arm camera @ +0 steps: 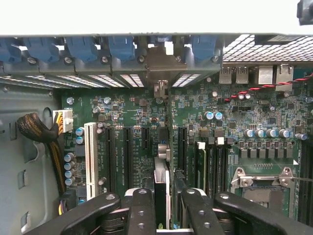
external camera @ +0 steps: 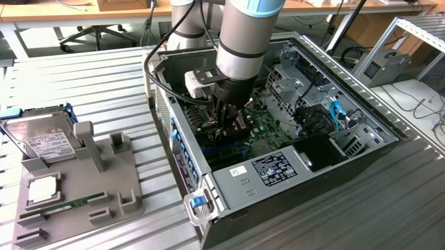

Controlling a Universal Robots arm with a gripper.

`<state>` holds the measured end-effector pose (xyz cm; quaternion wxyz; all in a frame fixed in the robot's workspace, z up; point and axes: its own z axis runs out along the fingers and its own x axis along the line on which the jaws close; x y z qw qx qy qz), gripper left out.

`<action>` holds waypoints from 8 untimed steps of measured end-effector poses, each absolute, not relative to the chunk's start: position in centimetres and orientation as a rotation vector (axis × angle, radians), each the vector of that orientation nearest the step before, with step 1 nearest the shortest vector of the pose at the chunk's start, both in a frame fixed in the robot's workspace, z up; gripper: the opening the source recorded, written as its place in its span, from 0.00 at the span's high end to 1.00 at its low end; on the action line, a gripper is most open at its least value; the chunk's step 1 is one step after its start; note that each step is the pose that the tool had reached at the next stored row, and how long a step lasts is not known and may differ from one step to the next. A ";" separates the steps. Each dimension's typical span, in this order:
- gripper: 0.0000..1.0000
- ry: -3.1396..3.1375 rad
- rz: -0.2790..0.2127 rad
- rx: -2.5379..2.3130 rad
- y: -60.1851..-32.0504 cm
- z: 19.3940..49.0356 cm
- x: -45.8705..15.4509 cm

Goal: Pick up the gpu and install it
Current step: 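Insert the gpu into the slot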

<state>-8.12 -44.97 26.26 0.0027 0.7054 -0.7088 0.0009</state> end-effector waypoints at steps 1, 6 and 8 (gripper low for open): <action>0.74 -2.223 0.003 2.212 -45.0 26.3 -8.1; 0.74 -2.222 0.004 2.212 -45.0 26.2 -8.1; 0.74 -2.222 0.004 2.212 -45.0 26.1 -8.1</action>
